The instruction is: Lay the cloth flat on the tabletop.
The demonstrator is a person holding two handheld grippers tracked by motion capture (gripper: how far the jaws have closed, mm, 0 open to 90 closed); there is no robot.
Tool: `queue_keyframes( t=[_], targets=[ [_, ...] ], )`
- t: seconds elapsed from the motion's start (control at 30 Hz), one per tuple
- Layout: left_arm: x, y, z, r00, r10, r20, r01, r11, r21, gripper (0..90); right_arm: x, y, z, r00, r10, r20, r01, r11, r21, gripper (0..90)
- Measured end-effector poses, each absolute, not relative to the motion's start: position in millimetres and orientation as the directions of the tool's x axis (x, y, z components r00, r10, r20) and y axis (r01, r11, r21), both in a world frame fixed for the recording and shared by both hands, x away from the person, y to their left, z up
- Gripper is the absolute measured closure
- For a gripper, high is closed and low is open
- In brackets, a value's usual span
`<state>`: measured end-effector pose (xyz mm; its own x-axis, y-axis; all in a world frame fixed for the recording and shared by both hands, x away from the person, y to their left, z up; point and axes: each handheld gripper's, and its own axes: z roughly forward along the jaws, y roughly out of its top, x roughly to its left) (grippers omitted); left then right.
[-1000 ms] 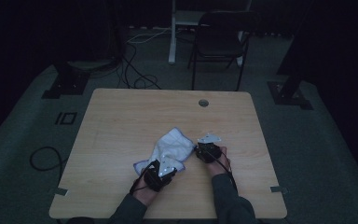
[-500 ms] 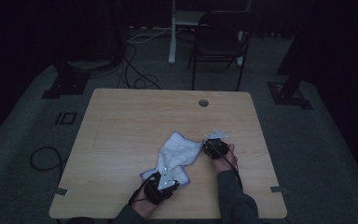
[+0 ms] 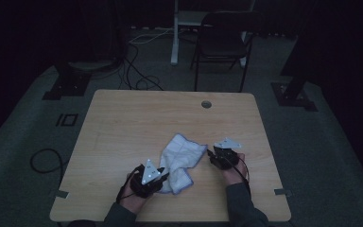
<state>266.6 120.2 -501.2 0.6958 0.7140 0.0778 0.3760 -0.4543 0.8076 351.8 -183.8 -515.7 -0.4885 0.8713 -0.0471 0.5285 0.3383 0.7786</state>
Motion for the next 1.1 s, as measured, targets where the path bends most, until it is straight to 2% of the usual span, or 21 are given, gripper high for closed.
queue_keyframes(
  t=[0.17,0.33,0.53,0.7,0.9,1.1],
  targets=[
    [285.6,137.7,-516.2,0.617,0.784,0.067,0.470,-0.435,0.768,73.9,330.7,-166.7,-520.7,-0.569,0.822,-0.024,0.511,0.376,0.773,64.6],
    [294.8,140.0,-530.0,0.599,0.798,0.070,0.511,-0.448,0.733,74.2,316.7,-145.5,-527.4,-0.643,0.766,-0.014,0.482,0.419,0.769,62.6],
    [300.6,139.1,-538.7,0.584,0.807,0.089,0.533,-0.464,0.707,76.2,315.0,-124.3,-538.3,-0.684,0.725,-0.084,0.450,0.510,0.733,60.3],
    [302.6,138.6,-539.3,0.566,0.817,0.108,0.534,-0.463,0.707,81.5,322.1,-122.7,-538.3,-0.682,0.726,-0.088,0.444,0.507,0.739,85.2],
    [301.1,136.5,-538.8,0.559,0.819,0.127,0.533,-0.473,0.701,85.0,323.3,-132.5,-531.5,-0.658,0.747,-0.090,0.450,0.487,0.749,88.0],
    [297.2,138.0,-533.0,0.602,0.796,0.061,0.512,-0.443,0.736,79.4,324.0,-145.0,-527.7,-0.637,0.767,-0.072,0.465,0.457,0.758,87.8]
  ],
)
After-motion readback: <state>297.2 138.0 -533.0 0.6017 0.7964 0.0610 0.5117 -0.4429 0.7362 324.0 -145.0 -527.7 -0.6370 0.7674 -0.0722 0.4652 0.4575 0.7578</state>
